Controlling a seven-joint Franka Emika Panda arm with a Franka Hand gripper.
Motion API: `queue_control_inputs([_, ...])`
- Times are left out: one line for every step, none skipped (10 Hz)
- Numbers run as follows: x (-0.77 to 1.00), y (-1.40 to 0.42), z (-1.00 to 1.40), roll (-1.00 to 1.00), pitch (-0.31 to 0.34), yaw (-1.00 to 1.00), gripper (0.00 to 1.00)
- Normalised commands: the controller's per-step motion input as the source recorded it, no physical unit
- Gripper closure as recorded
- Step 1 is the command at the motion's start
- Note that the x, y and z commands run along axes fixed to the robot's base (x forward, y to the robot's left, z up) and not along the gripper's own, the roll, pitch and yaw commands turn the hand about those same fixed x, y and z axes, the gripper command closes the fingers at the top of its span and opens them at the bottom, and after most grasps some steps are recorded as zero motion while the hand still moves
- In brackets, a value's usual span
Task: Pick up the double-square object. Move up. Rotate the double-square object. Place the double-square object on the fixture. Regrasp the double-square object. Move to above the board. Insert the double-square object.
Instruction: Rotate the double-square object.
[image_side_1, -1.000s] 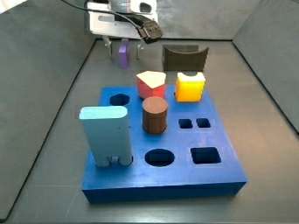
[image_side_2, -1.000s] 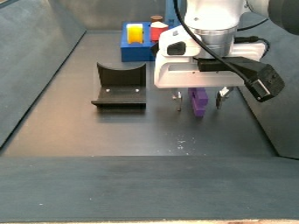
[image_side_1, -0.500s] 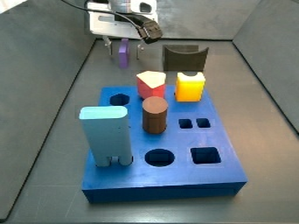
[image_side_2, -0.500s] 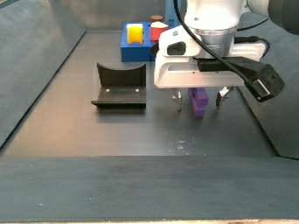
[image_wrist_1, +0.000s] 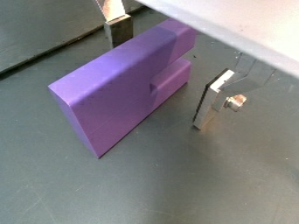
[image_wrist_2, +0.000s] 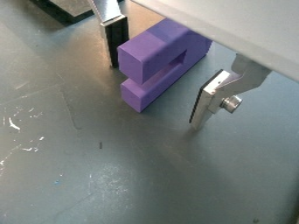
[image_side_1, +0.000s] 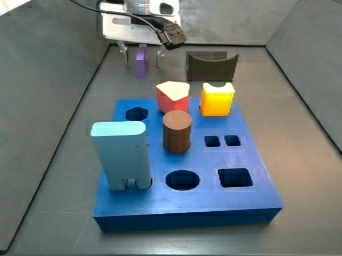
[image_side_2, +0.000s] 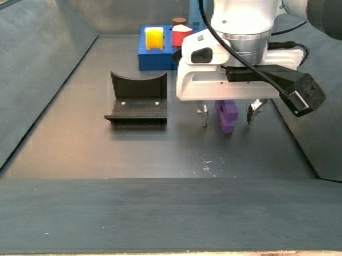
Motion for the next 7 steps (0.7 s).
queue_control_inputs([0.02,0.02,-0.18,0.03,-0.007,0.00,0.00])
queue_control_inputs([0.02,0.02,-0.18,0.03,-0.007,0.00,0.00])
queue_control_inputs([0.02,0.02,-0.18,0.03,-0.007,0.00,0.00])
queue_control_inputs([0.02,0.02,-0.18,0.03,-0.007,0.00,0.00])
queue_control_inputs([0.02,0.02,-0.18,0.03,-0.007,0.00,0.00])
queue_control_inputs([0.02,0.02,-0.18,0.03,-0.007,0.00,0.00])
queue_control_inputs([0.02,0.02,-0.18,0.03,-0.007,0.00,0.00])
